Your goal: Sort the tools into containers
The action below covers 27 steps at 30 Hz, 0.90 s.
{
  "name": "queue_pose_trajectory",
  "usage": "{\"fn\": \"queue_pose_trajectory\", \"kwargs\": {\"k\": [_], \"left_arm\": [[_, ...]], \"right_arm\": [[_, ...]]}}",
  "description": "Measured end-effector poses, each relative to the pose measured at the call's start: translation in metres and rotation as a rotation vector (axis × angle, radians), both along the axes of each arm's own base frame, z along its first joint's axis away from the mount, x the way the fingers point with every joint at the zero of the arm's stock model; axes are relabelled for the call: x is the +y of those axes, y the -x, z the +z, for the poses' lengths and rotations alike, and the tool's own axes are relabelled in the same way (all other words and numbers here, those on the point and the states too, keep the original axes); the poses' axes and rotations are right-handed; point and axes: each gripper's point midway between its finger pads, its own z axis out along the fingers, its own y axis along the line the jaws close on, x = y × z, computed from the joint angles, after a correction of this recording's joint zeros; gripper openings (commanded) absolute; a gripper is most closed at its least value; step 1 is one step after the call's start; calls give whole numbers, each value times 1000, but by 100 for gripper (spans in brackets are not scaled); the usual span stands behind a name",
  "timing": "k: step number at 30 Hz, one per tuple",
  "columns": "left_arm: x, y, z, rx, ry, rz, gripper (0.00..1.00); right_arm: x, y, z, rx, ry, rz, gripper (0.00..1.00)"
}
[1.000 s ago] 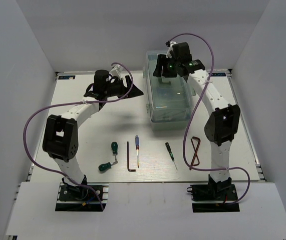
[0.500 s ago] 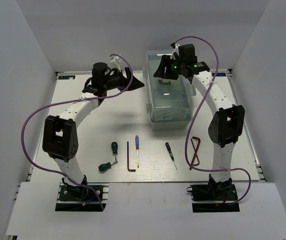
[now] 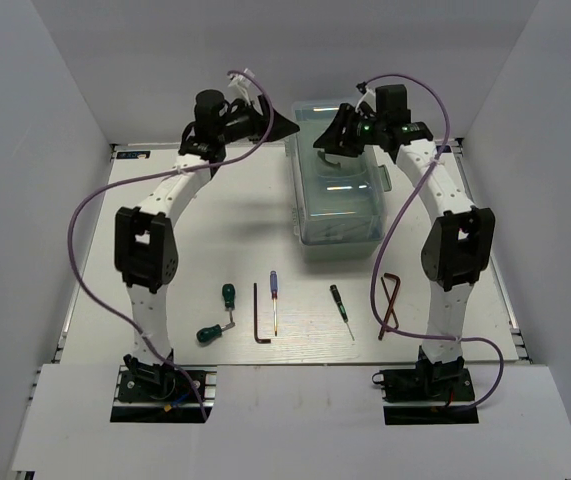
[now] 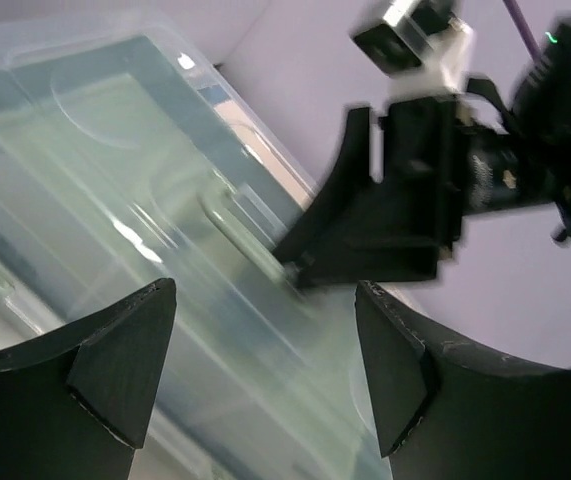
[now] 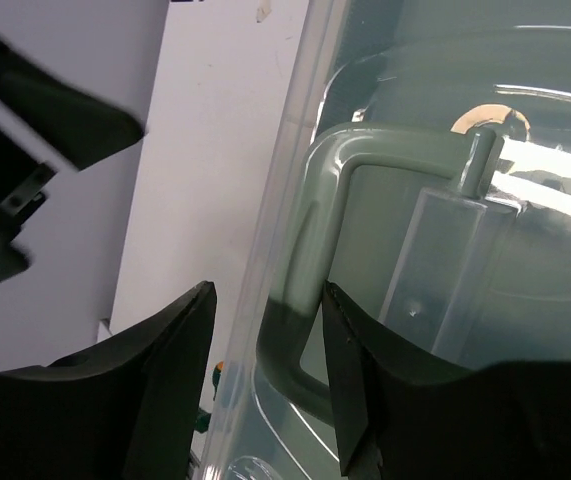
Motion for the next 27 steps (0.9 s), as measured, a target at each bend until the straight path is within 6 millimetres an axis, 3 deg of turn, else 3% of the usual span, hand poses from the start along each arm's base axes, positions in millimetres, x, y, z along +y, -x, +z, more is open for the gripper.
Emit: {"fn": "queue_pose_trajectory", "kwargs": {"k": [5, 11, 19, 27], "left_arm": [[-17, -31, -29, 82, 23, -15, 82], [-31, -38, -62, 184, 44, -40, 82], [-36, -36, -48, 180, 105, -73, 82], [-69, -11, -35, 168, 137, -170, 82]], "right_arm": [[-2, 0, 7, 9, -43, 13, 52], [-5, -1, 7, 20, -61, 16, 52], [-5, -2, 2, 34, -66, 20, 52], [-3, -2, 4, 25, -74, 32, 52]]}}
